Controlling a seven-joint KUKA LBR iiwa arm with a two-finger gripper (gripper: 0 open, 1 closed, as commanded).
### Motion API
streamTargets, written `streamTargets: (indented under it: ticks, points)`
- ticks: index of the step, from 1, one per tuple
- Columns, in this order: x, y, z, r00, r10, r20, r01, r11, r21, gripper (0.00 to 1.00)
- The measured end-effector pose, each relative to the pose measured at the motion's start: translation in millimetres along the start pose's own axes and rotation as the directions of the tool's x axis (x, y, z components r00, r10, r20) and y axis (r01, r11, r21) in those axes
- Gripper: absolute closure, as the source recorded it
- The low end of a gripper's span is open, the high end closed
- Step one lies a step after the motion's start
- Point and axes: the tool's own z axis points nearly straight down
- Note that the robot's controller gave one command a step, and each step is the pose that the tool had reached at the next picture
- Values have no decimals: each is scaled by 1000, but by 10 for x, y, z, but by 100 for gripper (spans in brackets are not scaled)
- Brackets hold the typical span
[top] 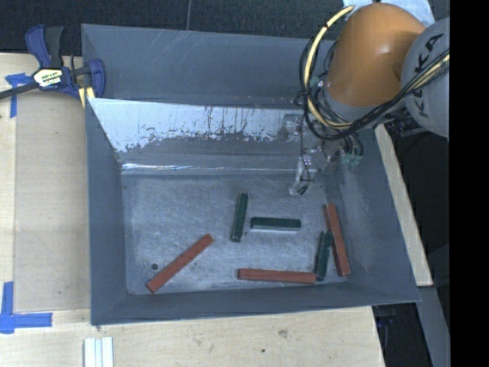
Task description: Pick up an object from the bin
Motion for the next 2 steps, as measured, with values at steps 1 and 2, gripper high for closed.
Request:
streamTargets:
  ticks: [1, 2]
  points:
    - [689, 266, 1389, 976, -220, -6, 220, 976, -2, 0]
    - [659, 265, 1348, 976, -219, 2, 219, 976, 0, 100]
